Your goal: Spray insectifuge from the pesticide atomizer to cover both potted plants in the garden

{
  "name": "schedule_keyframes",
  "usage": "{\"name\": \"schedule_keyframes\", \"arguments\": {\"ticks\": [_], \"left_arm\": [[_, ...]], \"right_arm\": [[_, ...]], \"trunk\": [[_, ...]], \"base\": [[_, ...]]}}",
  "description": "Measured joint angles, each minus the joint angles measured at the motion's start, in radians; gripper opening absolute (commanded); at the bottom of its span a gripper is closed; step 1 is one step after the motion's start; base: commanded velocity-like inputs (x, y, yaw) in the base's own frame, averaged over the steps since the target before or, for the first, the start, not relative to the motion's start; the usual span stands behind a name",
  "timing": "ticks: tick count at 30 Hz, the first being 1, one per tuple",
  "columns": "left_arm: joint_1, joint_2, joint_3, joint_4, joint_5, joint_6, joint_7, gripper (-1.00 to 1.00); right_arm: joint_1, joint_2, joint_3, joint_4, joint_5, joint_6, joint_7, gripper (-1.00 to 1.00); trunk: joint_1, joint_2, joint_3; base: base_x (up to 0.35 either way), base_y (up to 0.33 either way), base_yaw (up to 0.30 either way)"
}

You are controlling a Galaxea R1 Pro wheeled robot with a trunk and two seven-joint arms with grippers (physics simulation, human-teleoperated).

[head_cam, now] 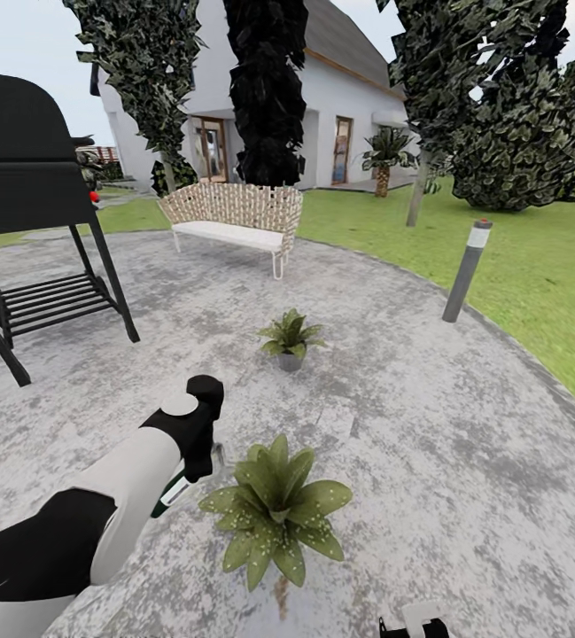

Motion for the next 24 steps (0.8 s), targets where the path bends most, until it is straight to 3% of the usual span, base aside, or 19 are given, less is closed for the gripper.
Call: {"name": "schedule_keyframes", "arguments": {"ticks": [4,9,16,24], "left_arm": [[-0.002,-0.027,0.001,-0.025,0.001,0.027,0.000,-1.00],[0.003,-0.030,-0.005,-0.035,-0.003,0.041,0.000,-1.00],[0.003,-0.027,-0.007,-0.037,-0.004,0.039,0.000,-1.00],[0.004,-0.027,-0.006,-0.037,-0.004,0.041,0.001,-1.00]], "right_arm": [[0.000,0.000,0.000,0.000,0.000,0.000,0.000,1.00],[0.000,0.000,0.000,0.000,0.000,0.000,0.001,1.00],[0.000,0.000,0.001,0.000,0.000,0.000,0.000,1.00],[0.000,-0.028,0.003,0.001,0.002,-0.001,0.001,1.00]], "trunk": [[0.000,0.000,0.000],[0.000,0.000,0.000],[0.000,0.000,0.000],[0.000,0.000,0.000]], "base": [[0.193,0.000,0.004],[0.108,0.000,0.011],[0.004,0.000,0.189],[0.085,-0.217,0.006]]}}
